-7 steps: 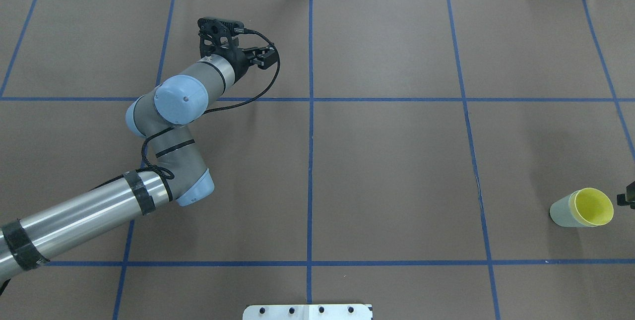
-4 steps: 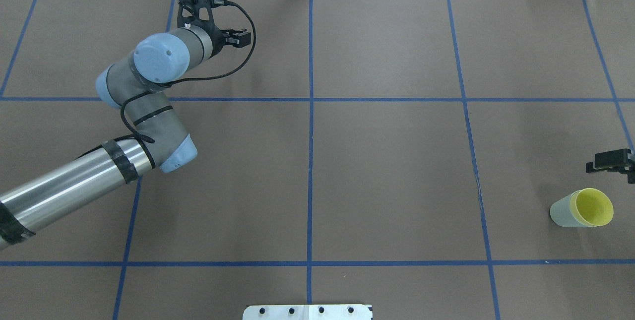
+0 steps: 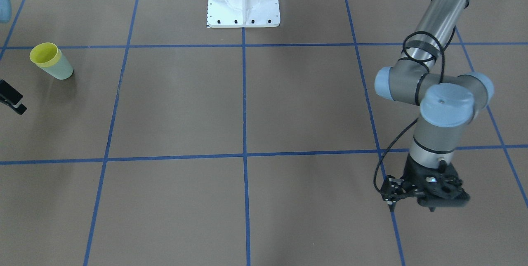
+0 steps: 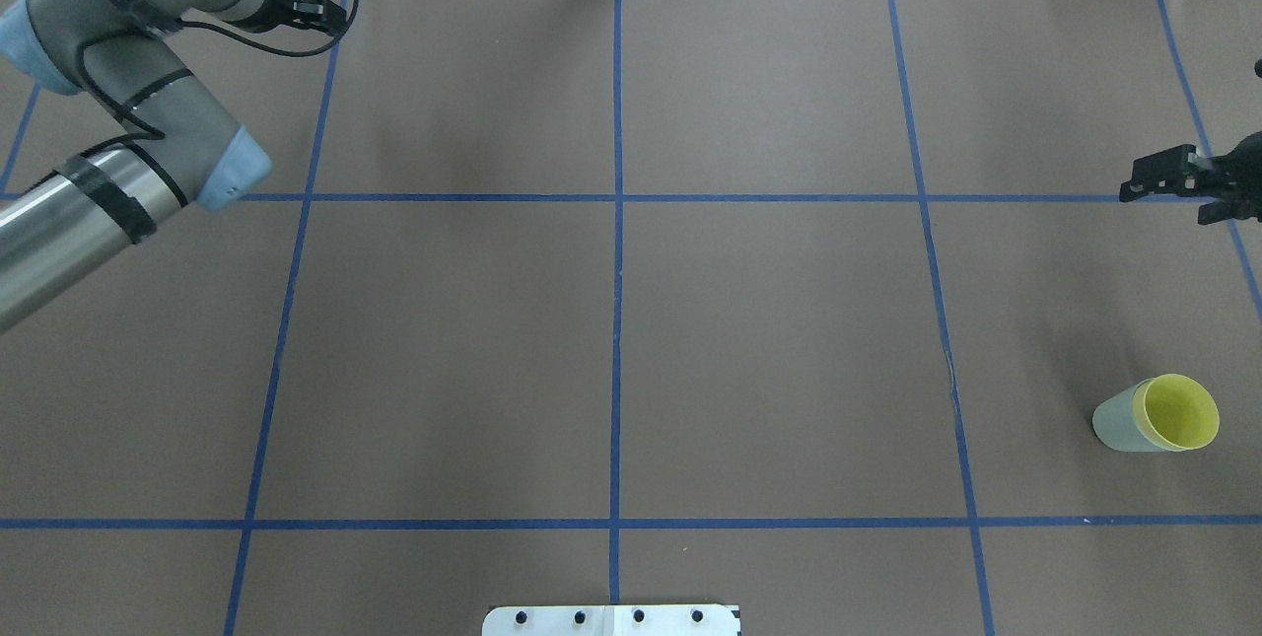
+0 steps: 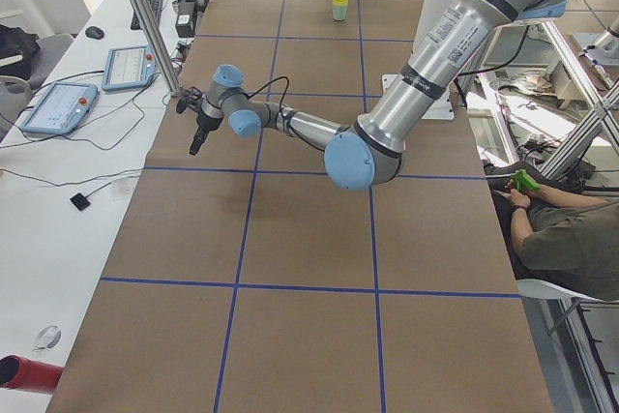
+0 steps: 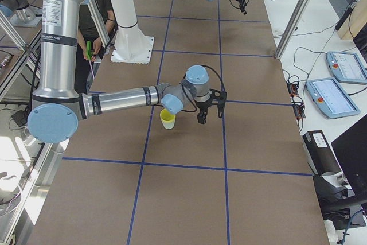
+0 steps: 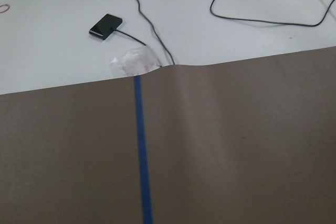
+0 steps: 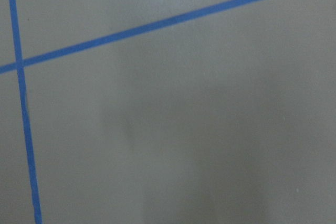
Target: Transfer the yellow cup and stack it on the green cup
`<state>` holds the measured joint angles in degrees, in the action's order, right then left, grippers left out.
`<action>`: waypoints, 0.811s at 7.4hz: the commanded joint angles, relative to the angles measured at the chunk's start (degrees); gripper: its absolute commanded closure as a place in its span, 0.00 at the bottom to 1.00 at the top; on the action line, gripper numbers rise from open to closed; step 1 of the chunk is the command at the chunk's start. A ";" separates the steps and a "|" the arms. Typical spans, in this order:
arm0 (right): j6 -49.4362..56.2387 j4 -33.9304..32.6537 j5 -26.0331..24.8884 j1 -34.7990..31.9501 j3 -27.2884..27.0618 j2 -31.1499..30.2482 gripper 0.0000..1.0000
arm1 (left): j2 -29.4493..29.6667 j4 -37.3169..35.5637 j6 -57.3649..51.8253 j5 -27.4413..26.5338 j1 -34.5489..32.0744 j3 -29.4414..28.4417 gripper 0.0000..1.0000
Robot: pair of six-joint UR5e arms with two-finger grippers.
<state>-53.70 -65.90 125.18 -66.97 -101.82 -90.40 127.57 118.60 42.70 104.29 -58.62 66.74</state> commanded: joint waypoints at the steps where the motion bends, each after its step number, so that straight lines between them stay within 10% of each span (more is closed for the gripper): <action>1: 10.51 -15.34 2.41 -5.52 1.10 8.55 0.00 | -0.31 -15.71 -10.90 13.33 -9.28 2.60 0.00; 5: 23.25 -18.56 8.38 -11.93 10.64 12.34 0.00 | -9.17 -20.33 -32.16 40.31 -23.36 5.40 0.00; 6: 27.72 -18.56 8.85 -13.44 14.85 14.01 0.00 | -12.75 -20.08 -32.50 38.98 -25.12 8.03 0.00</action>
<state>-30.98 -84.34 132.32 -78.18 -91.99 -78.37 118.56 98.66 11.26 140.90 -81.03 71.92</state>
